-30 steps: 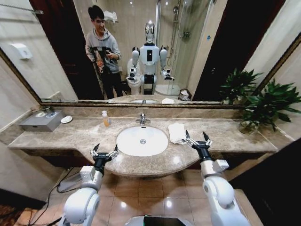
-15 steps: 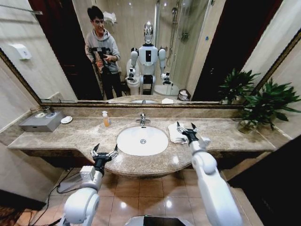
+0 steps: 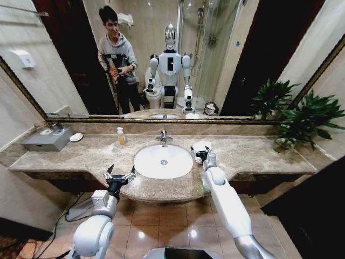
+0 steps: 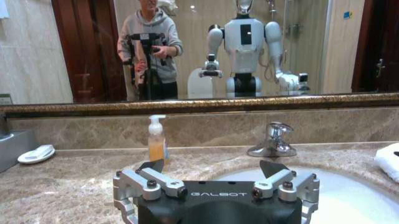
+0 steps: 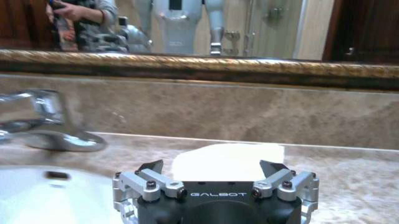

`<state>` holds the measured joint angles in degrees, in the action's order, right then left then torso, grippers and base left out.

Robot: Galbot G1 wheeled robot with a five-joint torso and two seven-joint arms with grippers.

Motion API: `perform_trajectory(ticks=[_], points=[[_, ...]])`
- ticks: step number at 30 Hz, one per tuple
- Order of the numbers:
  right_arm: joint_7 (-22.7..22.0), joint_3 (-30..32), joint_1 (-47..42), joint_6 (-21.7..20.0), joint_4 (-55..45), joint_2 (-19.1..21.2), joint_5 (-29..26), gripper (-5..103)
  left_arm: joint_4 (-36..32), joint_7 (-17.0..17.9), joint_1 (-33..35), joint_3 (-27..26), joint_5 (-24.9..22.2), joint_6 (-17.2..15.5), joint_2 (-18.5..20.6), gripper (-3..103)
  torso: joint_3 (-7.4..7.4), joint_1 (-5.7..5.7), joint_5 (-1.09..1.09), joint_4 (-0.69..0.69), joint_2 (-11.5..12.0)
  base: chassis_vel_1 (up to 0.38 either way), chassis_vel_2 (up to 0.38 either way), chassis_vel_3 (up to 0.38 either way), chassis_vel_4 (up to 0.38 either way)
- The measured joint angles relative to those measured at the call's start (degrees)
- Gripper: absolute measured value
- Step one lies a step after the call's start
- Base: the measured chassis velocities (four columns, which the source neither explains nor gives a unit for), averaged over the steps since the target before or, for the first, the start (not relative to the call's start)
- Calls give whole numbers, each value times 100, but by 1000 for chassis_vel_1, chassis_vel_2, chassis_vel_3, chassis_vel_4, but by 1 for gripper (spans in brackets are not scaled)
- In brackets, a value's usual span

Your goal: Pick up the towel from the sink counter and wipe the mirror surface.

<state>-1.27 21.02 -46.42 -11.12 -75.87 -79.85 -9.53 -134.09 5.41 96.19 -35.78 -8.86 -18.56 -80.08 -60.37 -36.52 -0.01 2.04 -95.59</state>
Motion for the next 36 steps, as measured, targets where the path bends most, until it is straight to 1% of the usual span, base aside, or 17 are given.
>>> perform_trajectory(ticks=[4, 9, 11, 19, 23, 25, 27, 30, 34, 36], points=[[83, 110, 129, 90, 396, 57, 31, 100, 0, 0, 0, 0, 0, 0, 0, 100, 0, 0, 0, 0, 0, 0, 0, 0, 0], [116, 125, 43, 123, 446, 52, 105, 100, 0, 0, 0, 0, 0, 0, 0, 100, 0, 0, 1, 1, 0, 0, 0, 0, 0], [138, 178, -17, 166, 481, 45, 234, 100, 0, 0, 0, 0, 0, 0, 0, 100, 0, 0, 1, 1, 0, 0, 0, 0, 0], [195, 297, -43, 197, 515, 91, 377, 100, 0, 0, 0, 0, 0, 0, 0, 100, 0, 0, 1, 2, 0, 0, 0, 0, 0], [140, 329, -128, 221, 203, 111, 502, 100, 0, 0, 0, 0, 0, 0, 0, 100, 0, 0, 1, 2, 0, 0, 0, 0, 0], [93, 302, -266, 231, -134, 149, 590, 100, 0, 0, 0, 0, 0, 0, 0, 100, 0, 0, 0, 0, 0, 0, 0, 0, 0], [87, 268, -338, 242, -279, 166, 595, 100, 0, 0, -1, 0, 0, 0, 0, 100, 1, 0, -1, 1, 0, 0, 0, 0, 0], [115, 80, -546, 275, -559, 203, 560, 100, 0, 0, 0, 0, 0, 0, 0, 100, 1, 0, 0, 0, 0, 0, 0, 0, 0], [176, -73, -586, 276, -502, 183, 511, 100, 0, 0, -1, 0, 0, 0, 0, 100, 1, 0, 0, 2, 0, 0, 0, 0, 0], [189, -134, -486, 233, -229, 126, 408, 100, 0, 0, 0, 0, 0, 0, 0, 100, 0, 0, 1, 1, 0, 0, 0, 0, 0]])
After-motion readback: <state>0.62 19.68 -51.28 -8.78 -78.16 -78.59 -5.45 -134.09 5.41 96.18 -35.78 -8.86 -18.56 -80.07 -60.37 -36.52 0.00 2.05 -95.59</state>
